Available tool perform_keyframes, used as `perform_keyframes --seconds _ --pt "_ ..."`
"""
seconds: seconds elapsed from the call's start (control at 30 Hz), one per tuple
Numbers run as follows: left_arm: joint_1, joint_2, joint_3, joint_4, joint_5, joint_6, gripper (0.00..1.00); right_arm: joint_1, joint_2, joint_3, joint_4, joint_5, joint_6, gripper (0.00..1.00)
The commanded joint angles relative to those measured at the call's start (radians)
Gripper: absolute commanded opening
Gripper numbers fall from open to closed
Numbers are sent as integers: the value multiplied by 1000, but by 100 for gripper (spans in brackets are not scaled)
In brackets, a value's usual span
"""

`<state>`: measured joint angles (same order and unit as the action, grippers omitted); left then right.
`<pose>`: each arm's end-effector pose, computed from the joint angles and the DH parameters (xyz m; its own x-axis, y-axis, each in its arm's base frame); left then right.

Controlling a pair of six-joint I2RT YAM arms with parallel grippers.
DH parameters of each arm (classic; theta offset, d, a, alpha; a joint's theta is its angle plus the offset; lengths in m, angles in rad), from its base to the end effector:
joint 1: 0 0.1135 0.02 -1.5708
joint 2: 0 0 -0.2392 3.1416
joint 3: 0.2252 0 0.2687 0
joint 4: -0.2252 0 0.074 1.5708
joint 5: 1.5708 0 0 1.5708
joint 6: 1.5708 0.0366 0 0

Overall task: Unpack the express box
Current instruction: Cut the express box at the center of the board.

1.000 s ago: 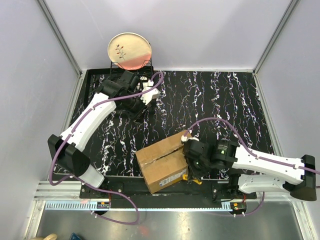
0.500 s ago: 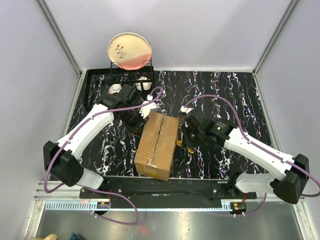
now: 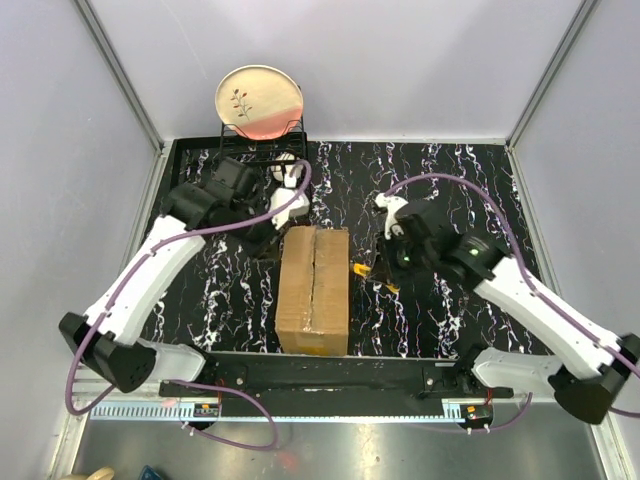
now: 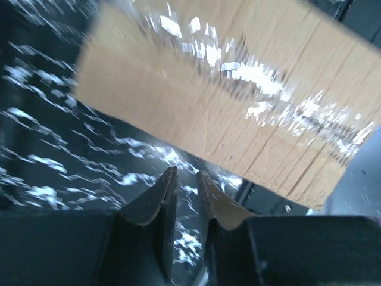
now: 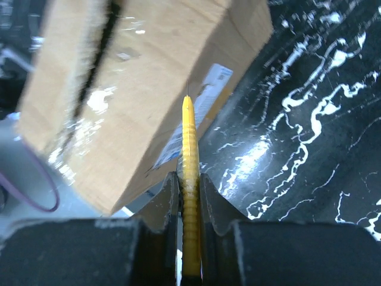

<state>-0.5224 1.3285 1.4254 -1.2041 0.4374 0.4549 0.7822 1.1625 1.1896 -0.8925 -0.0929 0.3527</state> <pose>0.2223 -0.1459 0.3349 -0.4256 0.7043 -0.5682 0.8941 0.4242 -0.1439 0.1798 0.1834 0.3160 -0.7640 -0.2743 -0.5840 -0.5121 0.8084 0.2902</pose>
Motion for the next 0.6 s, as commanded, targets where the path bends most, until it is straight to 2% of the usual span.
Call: perform_keyframes --seconds 0.0,0.03,0.07,0.1,0.13,0.17,0.2,0.3,0.33,0.4,0.47,0.57 --pt "7 -71 319 -24 107 56 24 -9 -129 131 -66 -183 -93 0" --pt "5 -69 363 -26 156 65 28 -8 -136 161 -71 -256 -104 0" --pt "5 -75 398 -22 270 80 31 -8 -136 179 -80 -293 -132 0" --pt "4 -71 455 -23 326 120 44 -9 -135 212 -82 -357 -136 0" --pt "-2 -37 484 -26 410 120 51 -9 -129 229 -77 -393 -161 0" --pt "-7 -20 507 -25 455 126 52 -9 -124 246 -74 -422 -164 0" --pt "-13 -8 509 -23 481 142 57 -8 -118 278 -71 -459 -172 0" --pt "-137 26 549 -46 376 207 61 -8 -92 329 -66 -514 -213 0" --pt "-210 41 566 -61 319 231 62 -6 -80 338 -66 -521 -236 0" --pt "-284 52 607 -77 287 243 69 -8 -66 358 -72 -528 -256 0" --pt "-313 64 609 -69 284 237 75 -8 -50 367 -71 -545 -282 0" --pt "-343 83 587 -49 282 226 76 -6 -40 383 -75 -561 -307 0"
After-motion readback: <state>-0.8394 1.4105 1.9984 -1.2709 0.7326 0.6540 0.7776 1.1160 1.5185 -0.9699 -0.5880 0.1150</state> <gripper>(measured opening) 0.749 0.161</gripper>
